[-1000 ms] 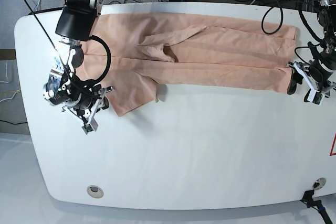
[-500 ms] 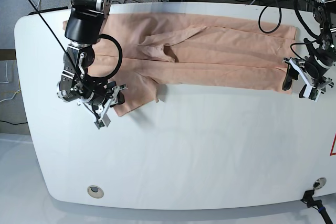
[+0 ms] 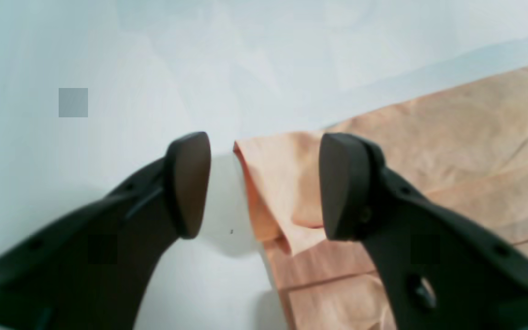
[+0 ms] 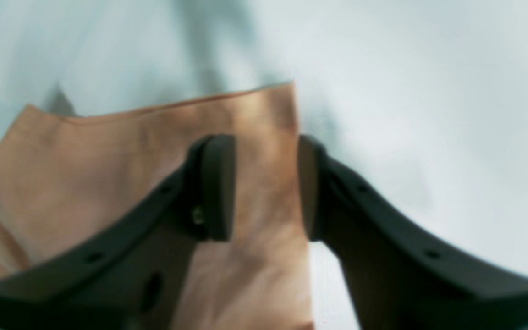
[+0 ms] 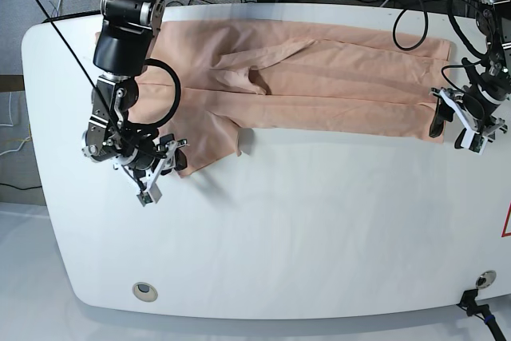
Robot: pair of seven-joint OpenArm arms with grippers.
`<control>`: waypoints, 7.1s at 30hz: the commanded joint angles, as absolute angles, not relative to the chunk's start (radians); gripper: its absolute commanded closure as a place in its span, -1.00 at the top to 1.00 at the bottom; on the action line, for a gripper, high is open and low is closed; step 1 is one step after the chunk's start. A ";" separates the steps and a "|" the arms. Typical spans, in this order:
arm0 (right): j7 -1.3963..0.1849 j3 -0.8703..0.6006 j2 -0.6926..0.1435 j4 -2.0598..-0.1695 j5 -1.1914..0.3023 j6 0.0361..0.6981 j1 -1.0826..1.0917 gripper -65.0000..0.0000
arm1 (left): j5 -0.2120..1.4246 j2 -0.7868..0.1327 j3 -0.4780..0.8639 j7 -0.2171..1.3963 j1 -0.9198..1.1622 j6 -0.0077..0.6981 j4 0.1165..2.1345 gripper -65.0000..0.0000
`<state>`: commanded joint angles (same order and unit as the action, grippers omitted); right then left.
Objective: Fold the T-shirt properly
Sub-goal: 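Grasp the hanging sleeve with the right gripper, then fold the sleeve over onto the shirt with the right gripper, then press the folded shirt flat with both grippers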
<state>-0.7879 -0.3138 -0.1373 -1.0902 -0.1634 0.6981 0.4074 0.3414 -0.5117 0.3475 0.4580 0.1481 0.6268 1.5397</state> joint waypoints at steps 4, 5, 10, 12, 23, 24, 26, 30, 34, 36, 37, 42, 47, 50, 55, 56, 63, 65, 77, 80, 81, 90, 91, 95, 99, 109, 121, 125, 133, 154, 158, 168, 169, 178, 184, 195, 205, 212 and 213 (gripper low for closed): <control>-0.763 -0.314 -0.160 -1.006 -0.168 0.698 0.418 -0.07 | 0.341 -0.512 0.348 0.458 0.148 0.627 1.540 0.09; -0.762 -0.314 -0.160 -1.003 -0.168 0.698 0.418 -0.07 | 0.341 -0.512 0.348 0.458 0.148 0.627 1.540 0.09; -0.769 -0.311 -0.148 -1.006 -0.171 0.698 0.400 -0.07 | 0.341 -0.512 0.348 0.458 0.148 0.627 1.540 0.09; -0.785 -0.311 -0.127 -1.007 -0.171 0.698 0.386 -0.07 | 0.341 -0.512 0.348 0.458 0.148 0.627 1.540 0.09; -0.842 -0.309 -0.093 -1.102 -0.171 0.698 0.351 -0.32 | 0.341 -0.512 0.348 0.458 0.147 0.627 1.537 0.09; -0.842 -0.309 -0.093 -1.102 -0.171 0.698 0.351 -0.49 | 0.341 -0.512 0.348 0.458 0.147 0.627 1.537 0.09; -0.843 -0.309 -0.094 -1.102 -0.171 0.698 0.352 -0.90 | 0.341 -0.512 0.348 0.458 0.147 0.627 1.537 0.09; -0.941 -0.309 -0.096 -1.152 -0.171 0.698 0.355 -1.00 | 0.341 -0.512 0.348 0.458 0.147 0.627 1.535 0.09; -1.148 -0.309 -0.079 -1.343 -0.171 0.698 0.320 -1.00 | 0.341 -0.510 0.346 0.458 0.147 0.627 1.534 0.09; -1.214 -0.309 -0.067 -1.466 -0.171 0.698 0.282 -1.00 | 0.341 -0.510 0.346 0.458 0.147 0.627 1.534 0.09; -1.242 -0.309 -0.065 -1.514 -0.173 0.698 0.262 -1.00 | 0.341 -0.510 0.346 0.458 0.147 0.627 1.534 0.09; -1.365 -0.312 -0.059 -1.707 -0.318 0.698 0.177 -1.00 | 0.340 -0.486 0.346 0.458 0.143 0.627 1.534 0.09; -1.396 -0.314 -0.070 -1.840 -0.455 0.698 0.101 -1.00 | 0.340 -0.483 0.340 0.458 0.143 0.627 1.534 0.09; -1.396 -0.314 -0.071 -1.897 -0.492 0.698 0.033 -1.00 | 0.340 -0.483 0.317 0.458 0.142 0.625 1.534 0.09; -1.396 -0.314 -0.074 -1.928 -0.590 0.698 -0.085 -1.00 | 0.340 -0.483 0.317 0.458 0.142 0.625 1.534 0.09; -1.396 -0.314 -0.081 -1.928 -0.610 0.698 -0.108 -1.00 | 0.340 -0.483 0.317 0.458 0.142 0.625 1.534 0.09; -1.396 -0.312 -0.166 -1.959 -0.766 0.698 -0.243 -1.00 | 0.338 -0.483 0.312 0.458 0.142 0.624 1.532 0.09; -1.396 -0.312 -0.200 -1.959 -0.800 0.698 -0.271 -1.00 | 0.338 -0.483 0.312 0.456 0.142 0.624 1.512 0.09; -1.396 -0.308 -0.305 -1.959 -0.920 0.698 -0.364 -1.00 | 0.338 -0.483 0.312 0.453 0.142 0.624 1.486 0.09; -1.396 -0.308 -0.318 -1.959 -0.921 0.698 -0.389 -1.00 | 0.338 -0.483 0.312 0.453 0.142 0.624 1.486 0.09; -1.396 -0.306 -0.323 -1.959 -0.921 0.698 -0.395 -1.00 | 0.338 -0.483 0.312 0.453 0.142 0.624 1.486 0.09; -1.396 -0.305 -0.325 -1.959 -0.923 0.698 -0.426 -0.15 | 0.338 -0.483 0.312 0.453 0.142 0.624 1.486 0.09; -1.396 -0.305 -0.325 -1.959 -0.924 0.698 -0.421 -0.01 | 0.338 -0.483 0.312 0.453 0.140 0.624 1.486 0.09; -1.396 -0.308 -0.335 -1.960 -1.070 0.698 -0.381 0.22 | 0.338 -0.483 0.312 0.452 0.140 0.624 1.486 0.09; -1.396 -0.314 -0.338 -1.951 -1.093 0.698 -0.277 0.22 | 0.338 -0.483 0.312 0.452 0.140 0.622 1.486 0.09; -1.386 -0.308 -0.272 -1.905 -0.786 0.698 -0.139 0.22 | 0.338 -0.483 0.311 0.452 0.140 0.622 1.486 0.09; -1.363 -0.306 -0.234 -1.824 -0.769 0.698 -0.159 0.22 | 0.338 -0.483 0.311 0.452 0.140 0.624 1.486 0.09; -1.363 -0.306 -0.229 -1.824 -0.769 0.698 -0.159 0.22 | 0.338 -0.483 0.311 0.452 0.140 0.624 1.486 0.09; -1.363 -0.306 -0.179 -1.824 -0.769 0.698 -0.194 0.22 | 0.340 -0.483 0.311 0.452 0.140 0.624 1.486 0.09; -1.396 -0.182 -0.182 -1.831 -0.865 0.698 -0.217 -0.67 | 0.340 -0.483 0.312 0.452 0.140 0.624 1.484 0.09; -1.396 -0.177 -0.194 -1.833 -1.053 0.698 -0.245 -0.69 | 0.340 -0.483 0.312 0.452 0.140 0.624 1.484 0.09; -1.396 -0.096 -0.265 -1.926 -1.144 0.698 -0.341 -0.67 | 0.340 -0.483 0.312 0.452 0.140 0.624 1.484 0.09; -1.396 -0.097 -0.269 -1.926 -1.141 0.698 -0.337 -0.67 | 0.340 -0.483 0.312 0.452 0.140 0.624 1.484 0.09; -1.396 -0.219 -0.335 -1.925 -0.998 0.698 -0.176 -0.67 | 0.344 -0.483 0.312 0.458 0.183 0.627 1.592 0.09; -1.379 -0.217 -0.325 -1.925 -0.814 0.698 -0.170 -0.70 | 0.344 -0.483 0.312 0.472 0.277 0.627 1.750 0.10; -1.366 -0.216 -0.269 -1.919 -0.611 0.698 -0.194 -1.00 | 0.340 -0.374 0.312 0.512 0.449 0.628 1.856 -0.77; -1.285 -0.213 -0.278 -1.744 -0.559 0.698 -0.199 -1.00 | 0.340 -0.357 0.292 0.512 0.473 0.628 1.742 -0.91; -1.213 -0.168 -0.309 -1.549 -0.558 0.698 -0.120 -1.00 | 0.340 -0.357 0.292 0.510 0.395 0.628 1.609 -0.91; -1.211 -0.166 -0.318 -1.531 -0.558 0.698 -0.104 -1.00 | 0.340 -0.358 0.292 0.510 0.375 0.628 1.590 -0.91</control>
<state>-1.2114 -0.1665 -0.3184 -1.5305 -0.5577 0.6981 -0.1036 0.3399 -0.3583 0.2923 0.5102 0.3751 0.6283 1.5904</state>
